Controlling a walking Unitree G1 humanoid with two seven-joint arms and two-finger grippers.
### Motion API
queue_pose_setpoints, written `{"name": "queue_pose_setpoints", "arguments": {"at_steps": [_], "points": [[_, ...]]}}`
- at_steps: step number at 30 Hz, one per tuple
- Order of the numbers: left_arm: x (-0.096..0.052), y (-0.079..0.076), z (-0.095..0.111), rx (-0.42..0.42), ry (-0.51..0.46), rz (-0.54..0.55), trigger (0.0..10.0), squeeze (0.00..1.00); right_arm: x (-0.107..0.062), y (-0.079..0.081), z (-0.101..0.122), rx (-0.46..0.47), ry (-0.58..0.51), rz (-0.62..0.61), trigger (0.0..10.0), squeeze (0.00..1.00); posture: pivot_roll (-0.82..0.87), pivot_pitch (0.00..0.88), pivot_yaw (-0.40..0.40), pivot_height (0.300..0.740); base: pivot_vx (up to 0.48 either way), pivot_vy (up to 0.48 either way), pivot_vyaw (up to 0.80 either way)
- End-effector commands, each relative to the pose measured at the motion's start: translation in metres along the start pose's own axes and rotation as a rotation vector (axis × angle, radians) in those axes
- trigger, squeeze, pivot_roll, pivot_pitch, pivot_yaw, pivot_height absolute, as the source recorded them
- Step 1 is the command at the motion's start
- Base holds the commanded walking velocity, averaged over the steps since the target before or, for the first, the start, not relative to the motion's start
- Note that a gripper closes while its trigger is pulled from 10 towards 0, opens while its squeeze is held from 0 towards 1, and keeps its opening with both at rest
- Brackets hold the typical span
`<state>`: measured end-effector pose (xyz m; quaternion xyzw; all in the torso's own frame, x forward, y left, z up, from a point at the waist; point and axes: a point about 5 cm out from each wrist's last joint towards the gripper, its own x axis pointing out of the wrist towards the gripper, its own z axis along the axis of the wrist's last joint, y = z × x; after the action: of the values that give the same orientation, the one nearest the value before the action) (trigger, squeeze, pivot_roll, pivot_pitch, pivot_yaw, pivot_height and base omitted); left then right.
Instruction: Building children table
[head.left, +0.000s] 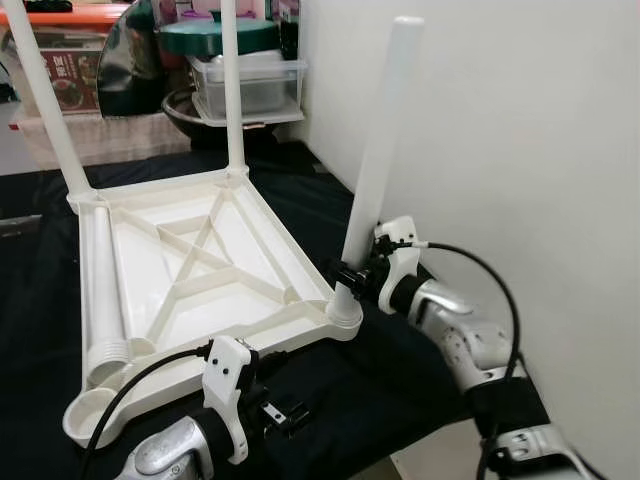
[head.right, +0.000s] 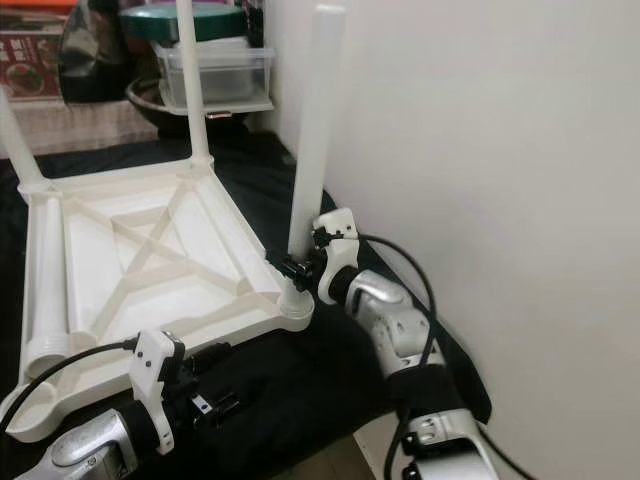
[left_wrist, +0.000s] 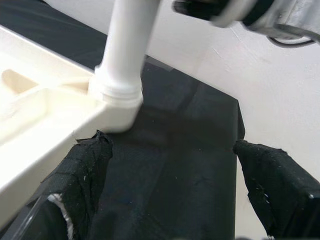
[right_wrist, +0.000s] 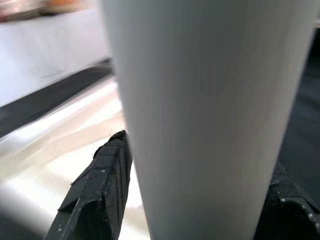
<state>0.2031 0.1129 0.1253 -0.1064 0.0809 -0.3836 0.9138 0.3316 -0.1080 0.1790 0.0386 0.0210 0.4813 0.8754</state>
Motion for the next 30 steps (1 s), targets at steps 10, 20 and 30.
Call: {"name": "queue_pose_setpoints", "arguments": {"at_steps": [10, 20, 30], "points": [[0.002, 0.000, -0.002, -0.004, 0.002, 0.008, 10.0, 0.00, 0.017, 0.045, -0.012, -0.034, -0.010, 0.504, 0.5, 0.00, 0.05, 0.000, -0.137, 0.740, 0.000, 0.000, 0.00], [0.003, -0.001, -0.003, -0.011, 0.002, -0.003, 10.0, 0.00, 0.008, 0.028, -0.026, -0.054, 0.089, 0.292, 0.0, 0.00, 0.03, 0.000, -0.126, 0.740, 0.000, 0.000, 0.00], [0.002, -0.003, -0.003, -0.017, 0.006, -0.010, 10.0, 0.00, -0.037, -0.048, -0.050, 0.087, 0.199, -1.100, 0.0, 0.00, 0.02, 0.000, -0.112, 0.740, 0.000, 0.000, 0.00]]}}
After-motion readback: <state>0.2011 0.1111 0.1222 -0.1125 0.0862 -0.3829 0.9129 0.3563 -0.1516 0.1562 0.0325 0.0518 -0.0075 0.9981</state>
